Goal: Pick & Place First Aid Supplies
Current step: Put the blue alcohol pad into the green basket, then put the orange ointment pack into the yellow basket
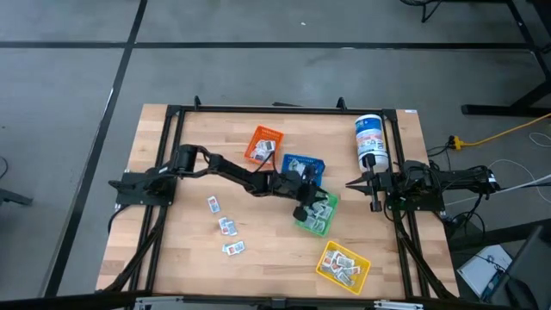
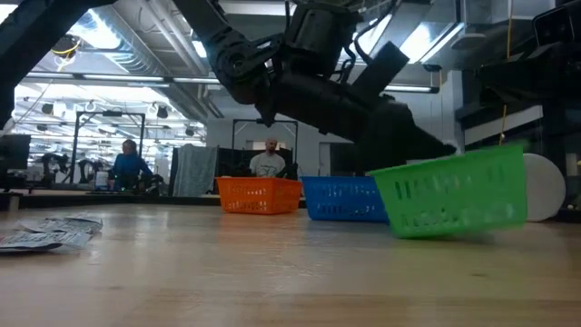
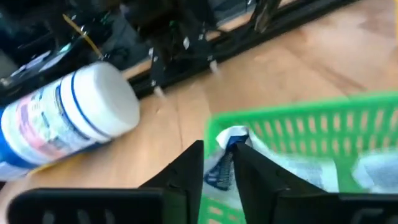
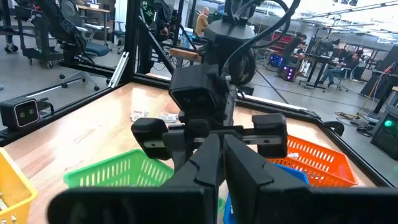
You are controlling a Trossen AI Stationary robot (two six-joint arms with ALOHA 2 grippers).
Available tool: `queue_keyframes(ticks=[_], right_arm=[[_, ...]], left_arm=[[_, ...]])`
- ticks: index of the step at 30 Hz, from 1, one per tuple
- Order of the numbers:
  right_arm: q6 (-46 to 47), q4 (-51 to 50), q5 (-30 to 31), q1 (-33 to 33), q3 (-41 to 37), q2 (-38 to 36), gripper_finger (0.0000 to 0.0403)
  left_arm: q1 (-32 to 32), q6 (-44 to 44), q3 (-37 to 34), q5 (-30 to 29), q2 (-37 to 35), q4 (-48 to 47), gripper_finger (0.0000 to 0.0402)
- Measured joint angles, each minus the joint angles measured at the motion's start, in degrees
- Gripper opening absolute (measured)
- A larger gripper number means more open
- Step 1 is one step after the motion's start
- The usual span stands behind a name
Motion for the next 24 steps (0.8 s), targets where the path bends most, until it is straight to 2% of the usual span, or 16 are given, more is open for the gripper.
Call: queue_keyframes(ticks=[6, 10, 15, 24], right_arm=[[0.0, 0.0, 0.0, 0.0, 0.0, 0.0, 0.0026], [0.0, 0.0, 0.0, 0.0, 0.0, 0.0, 0.0026], [0.0, 0.0, 0.0, 0.0, 0.0, 0.0, 0.0026], [0.0, 0.0, 0.0, 0.0, 0.0, 0.0, 0.0026]], left_arm=[[-1.1, -0.5, 0.0, -6.9, -0.1, -1.3, 0.0118], [-2.2, -0.7, 0.0, -11.3, -2.5, -6.3, 0.0128], [-3.2, -2.4, 0.0, -11.7, -6.3, -12.2, 0.0129], [-6.2, -0.7, 0.0, -11.9, -9.7, -15.0, 0.0127]])
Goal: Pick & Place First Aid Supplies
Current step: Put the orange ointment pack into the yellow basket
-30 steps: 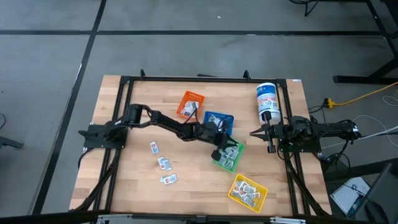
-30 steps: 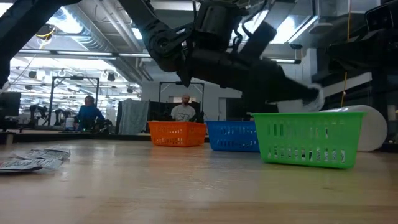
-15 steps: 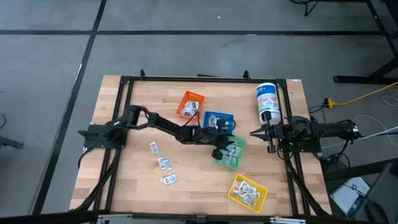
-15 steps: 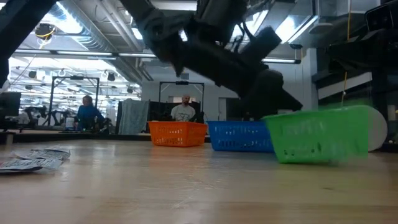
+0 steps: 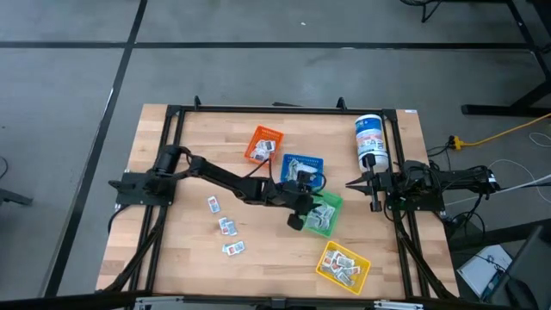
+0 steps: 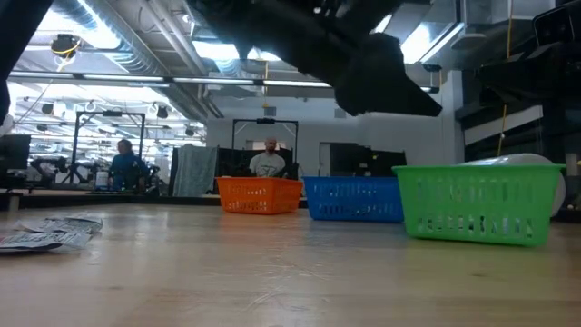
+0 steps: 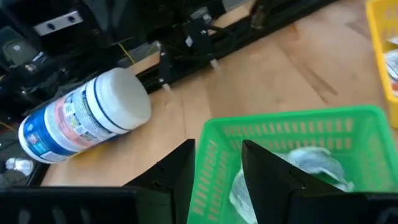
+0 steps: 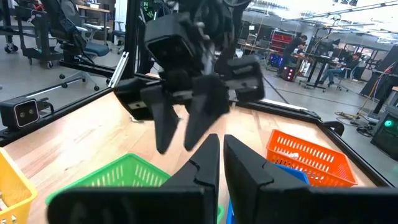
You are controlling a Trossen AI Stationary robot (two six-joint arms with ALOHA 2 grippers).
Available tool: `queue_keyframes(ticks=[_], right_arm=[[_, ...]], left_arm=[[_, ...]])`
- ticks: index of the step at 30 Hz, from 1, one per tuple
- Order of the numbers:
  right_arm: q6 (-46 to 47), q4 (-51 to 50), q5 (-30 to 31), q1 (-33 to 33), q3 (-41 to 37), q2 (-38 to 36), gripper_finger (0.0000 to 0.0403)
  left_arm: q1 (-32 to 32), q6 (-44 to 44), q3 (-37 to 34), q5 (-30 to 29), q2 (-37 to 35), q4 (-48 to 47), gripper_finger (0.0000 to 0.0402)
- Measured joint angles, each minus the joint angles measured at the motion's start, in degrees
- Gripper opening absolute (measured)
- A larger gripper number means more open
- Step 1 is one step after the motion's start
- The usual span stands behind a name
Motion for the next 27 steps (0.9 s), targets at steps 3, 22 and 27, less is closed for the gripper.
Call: queue_keyframes(ticks=[3, 22, 27], right_arm=[[0.0, 0.0, 0.0, 0.0, 0.0, 0.0, 0.0026], [0.0, 0.0, 0.0, 0.0, 0.0, 0.0, 0.0026], [0.0, 0.0, 0.0, 0.0, 0.0, 0.0, 0.0026]], left_arm=[[-1.3, 0.2, 0.0, -2.6, -1.4, -3.2, 0.0127], [-11.3, -20.4, 0.0, -13.3, -15.1, -40.4, 0.0114], [-12.8, -29.5, 0.0, -13.2, -16.0, -51.4, 0.0114]])
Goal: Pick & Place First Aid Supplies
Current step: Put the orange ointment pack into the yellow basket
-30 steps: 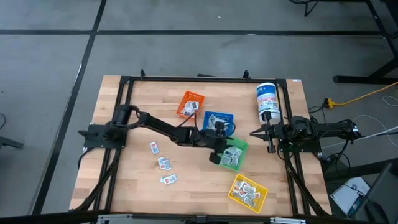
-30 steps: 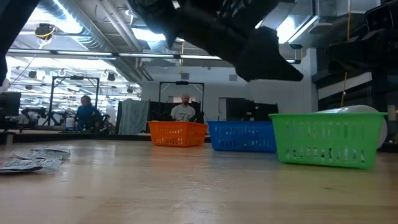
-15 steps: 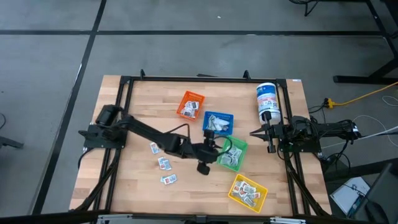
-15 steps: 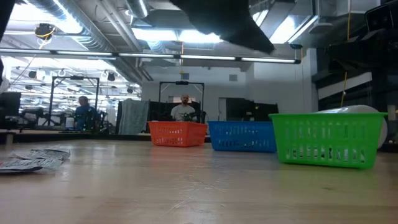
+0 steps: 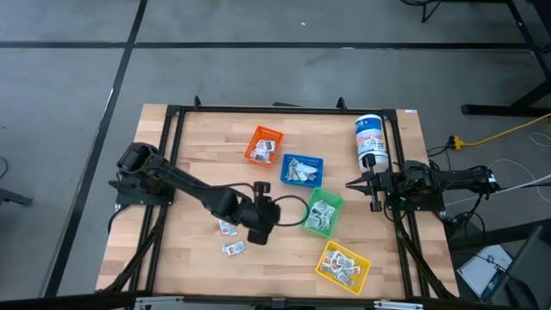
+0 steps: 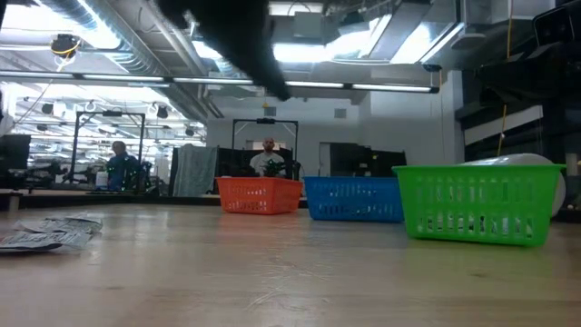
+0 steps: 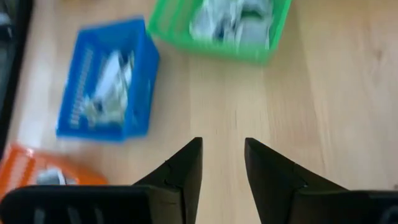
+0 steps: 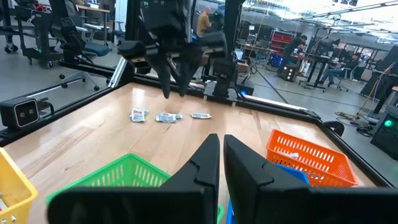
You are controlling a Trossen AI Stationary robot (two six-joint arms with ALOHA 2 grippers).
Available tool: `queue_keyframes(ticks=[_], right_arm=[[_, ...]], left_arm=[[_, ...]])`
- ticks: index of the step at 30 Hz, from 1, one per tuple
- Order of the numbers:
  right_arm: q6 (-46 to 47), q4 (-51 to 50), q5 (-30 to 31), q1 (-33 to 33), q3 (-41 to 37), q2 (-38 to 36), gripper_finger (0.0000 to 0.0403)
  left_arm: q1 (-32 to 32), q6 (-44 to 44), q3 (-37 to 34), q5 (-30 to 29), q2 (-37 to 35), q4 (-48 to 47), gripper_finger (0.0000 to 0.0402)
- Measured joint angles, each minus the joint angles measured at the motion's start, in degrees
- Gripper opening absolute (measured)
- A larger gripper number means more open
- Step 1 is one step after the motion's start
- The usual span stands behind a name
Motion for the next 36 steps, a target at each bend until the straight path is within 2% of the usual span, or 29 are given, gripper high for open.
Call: queue_keyframes(ticks=[9, 16, 21, 30, 36], right_arm=[[0.0, 0.0, 0.0, 0.0, 0.0, 0.0, 0.0026], [0.0, 0.0, 0.0, 0.0, 0.0, 0.0, 0.0026], [0.0, 0.0, 0.0, 0.0, 0.0, 0.0, 0.0026], [0.0, 0.0, 0.0, 0.0, 0.0, 0.0, 0.0026], [0.0, 0.0, 0.0, 0.0, 0.0, 0.0, 0.0026]], left_arm=[[-3.8, -13.1, 0.0, 2.5, 0.0, -13.0, 0.0113], [-7.1, -21.1, -1.0, 9.0, 0.1, -20.4, 0.0112], [-8.9, -26.8, -2.9, 11.1, 0.1, -24.2, 0.0109], [-10.0, -34.6, -10.3, 12.5, 0.1, -24.1, 0.0106], [-9.1, -35.3, -15.2, 12.5, 0.2, -17.3, 0.0102]])
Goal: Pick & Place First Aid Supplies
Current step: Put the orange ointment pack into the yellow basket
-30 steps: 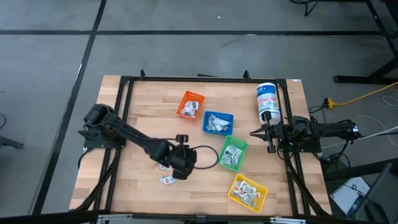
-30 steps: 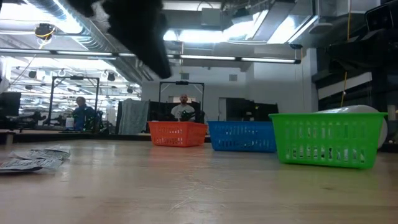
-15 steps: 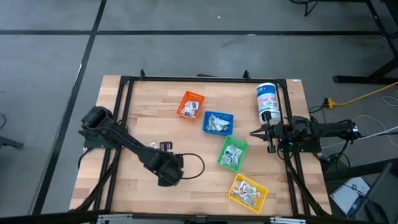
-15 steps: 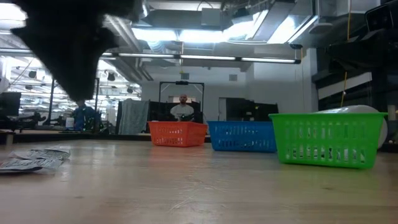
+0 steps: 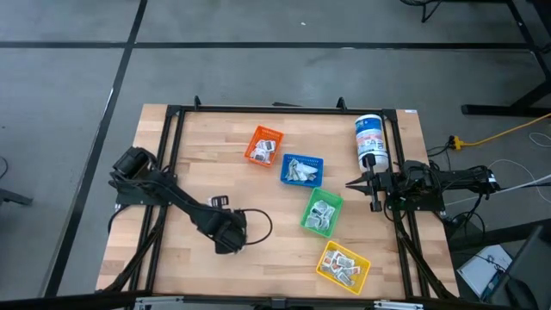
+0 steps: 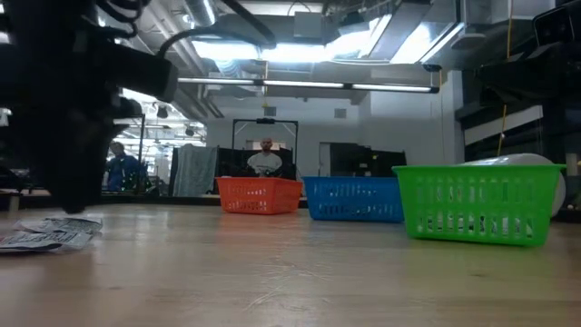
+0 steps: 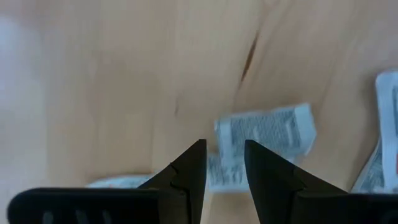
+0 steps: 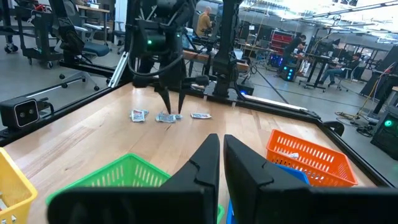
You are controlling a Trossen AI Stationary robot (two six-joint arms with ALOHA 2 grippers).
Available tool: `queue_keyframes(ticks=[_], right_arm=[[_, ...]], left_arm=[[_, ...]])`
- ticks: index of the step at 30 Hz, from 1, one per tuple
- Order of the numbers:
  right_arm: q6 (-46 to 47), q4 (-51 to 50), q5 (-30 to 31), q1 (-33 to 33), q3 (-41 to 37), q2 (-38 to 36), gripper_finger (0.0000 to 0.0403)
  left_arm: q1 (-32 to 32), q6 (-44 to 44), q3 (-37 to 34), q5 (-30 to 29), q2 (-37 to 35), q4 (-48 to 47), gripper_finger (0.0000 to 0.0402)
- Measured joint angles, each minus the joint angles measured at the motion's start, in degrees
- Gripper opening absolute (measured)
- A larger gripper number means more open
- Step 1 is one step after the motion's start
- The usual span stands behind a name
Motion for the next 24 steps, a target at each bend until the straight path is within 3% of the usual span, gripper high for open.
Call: queue_keyframes(ticks=[18, 24], right_arm=[[0.0, 0.0, 0.0, 0.0, 0.0, 0.0, 0.0026], [0.0, 0.0, 0.0, 0.0, 0.0, 0.0, 0.0026]], left_arm=[[4.6, 1.4, -4.8, 5.8, -0.4, 8.2, 0.01], [4.9, 2.6, -4.7, 6.0, -0.2, 10.2, 0.0064]])
